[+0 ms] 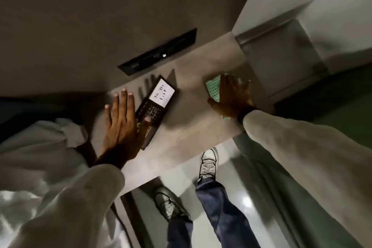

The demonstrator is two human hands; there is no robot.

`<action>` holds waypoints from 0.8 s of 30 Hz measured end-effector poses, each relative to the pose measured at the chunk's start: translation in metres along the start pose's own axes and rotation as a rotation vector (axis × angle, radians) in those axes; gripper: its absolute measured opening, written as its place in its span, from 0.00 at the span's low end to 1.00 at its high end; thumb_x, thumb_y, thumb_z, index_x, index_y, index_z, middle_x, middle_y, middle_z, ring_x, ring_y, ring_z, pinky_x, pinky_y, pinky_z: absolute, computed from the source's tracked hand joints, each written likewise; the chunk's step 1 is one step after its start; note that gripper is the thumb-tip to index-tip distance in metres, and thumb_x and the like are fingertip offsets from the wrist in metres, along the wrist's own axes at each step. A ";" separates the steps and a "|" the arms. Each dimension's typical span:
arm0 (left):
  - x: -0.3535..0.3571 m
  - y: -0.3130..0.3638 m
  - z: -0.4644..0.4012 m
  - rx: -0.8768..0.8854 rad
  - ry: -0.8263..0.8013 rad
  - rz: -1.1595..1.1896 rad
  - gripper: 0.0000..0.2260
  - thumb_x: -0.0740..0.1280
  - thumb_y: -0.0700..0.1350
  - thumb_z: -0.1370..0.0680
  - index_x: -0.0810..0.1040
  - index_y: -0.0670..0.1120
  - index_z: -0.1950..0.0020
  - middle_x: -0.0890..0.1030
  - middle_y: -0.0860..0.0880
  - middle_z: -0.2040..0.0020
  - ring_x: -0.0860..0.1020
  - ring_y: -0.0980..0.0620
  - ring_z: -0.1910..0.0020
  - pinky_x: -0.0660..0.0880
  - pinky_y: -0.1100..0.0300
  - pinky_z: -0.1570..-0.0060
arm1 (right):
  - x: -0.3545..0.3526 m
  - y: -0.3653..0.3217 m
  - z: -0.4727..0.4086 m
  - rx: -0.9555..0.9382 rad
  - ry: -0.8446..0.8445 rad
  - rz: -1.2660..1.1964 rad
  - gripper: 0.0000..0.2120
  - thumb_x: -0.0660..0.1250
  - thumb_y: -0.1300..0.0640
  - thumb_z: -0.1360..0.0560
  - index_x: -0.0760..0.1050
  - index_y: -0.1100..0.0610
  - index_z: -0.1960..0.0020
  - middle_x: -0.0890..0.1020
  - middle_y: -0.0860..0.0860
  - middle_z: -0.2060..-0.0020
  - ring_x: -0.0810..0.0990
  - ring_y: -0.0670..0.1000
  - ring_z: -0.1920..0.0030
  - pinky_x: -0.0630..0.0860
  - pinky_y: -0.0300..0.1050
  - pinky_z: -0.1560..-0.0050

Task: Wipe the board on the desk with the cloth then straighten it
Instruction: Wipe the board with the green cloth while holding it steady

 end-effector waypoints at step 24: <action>0.047 -0.026 -0.002 0.280 -0.103 -0.091 0.58 0.68 0.70 0.31 0.44 0.40 0.16 0.47 0.40 0.15 0.51 0.38 0.15 0.56 0.36 0.19 | 0.127 -0.051 0.063 0.708 -0.093 -1.548 0.08 0.74 0.62 0.32 0.81 0.63 0.54 0.83 0.57 0.61 0.81 0.56 0.61 0.78 0.49 0.61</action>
Point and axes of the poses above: each hand's wrist, its own z-axis away from the middle knuckle, its own x-axis out of the palm, y = z × x, the point moved 10 cm from there along -z, towards the middle knuckle
